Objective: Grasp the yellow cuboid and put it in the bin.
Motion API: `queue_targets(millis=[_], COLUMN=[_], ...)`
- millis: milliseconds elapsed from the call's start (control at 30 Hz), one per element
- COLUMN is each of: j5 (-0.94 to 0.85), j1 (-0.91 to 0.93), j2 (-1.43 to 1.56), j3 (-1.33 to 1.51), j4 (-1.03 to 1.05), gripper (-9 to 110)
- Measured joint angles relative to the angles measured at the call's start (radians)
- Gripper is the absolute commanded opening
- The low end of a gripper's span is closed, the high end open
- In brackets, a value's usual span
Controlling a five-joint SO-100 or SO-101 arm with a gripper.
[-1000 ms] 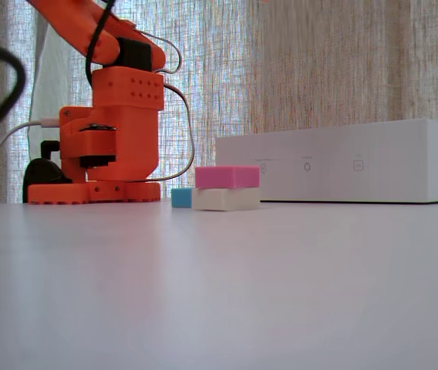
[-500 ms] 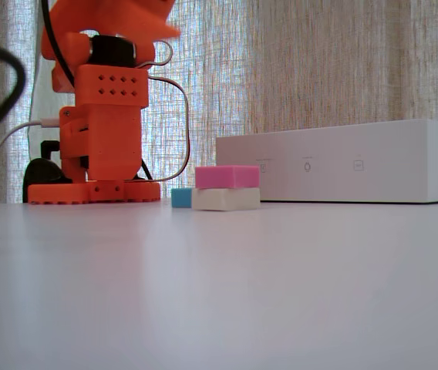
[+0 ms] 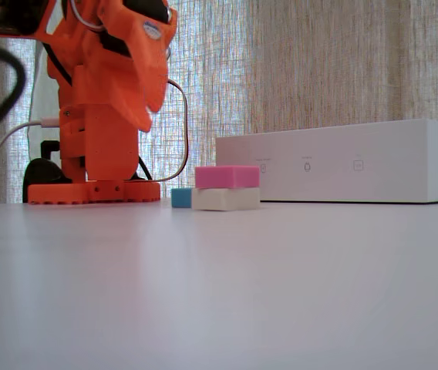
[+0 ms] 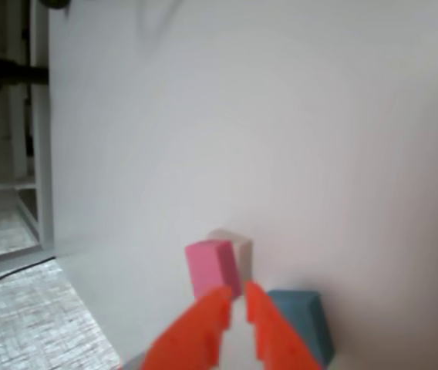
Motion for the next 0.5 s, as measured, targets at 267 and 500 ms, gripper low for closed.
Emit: queue_targets(millis=[267,500], j5=[0.0,0.0], j1=[-0.006,-0.015], j2=[0.0,0.0], j3=[0.0,0.0], j4=[0.005,0.005], gripper=[-8,-8])
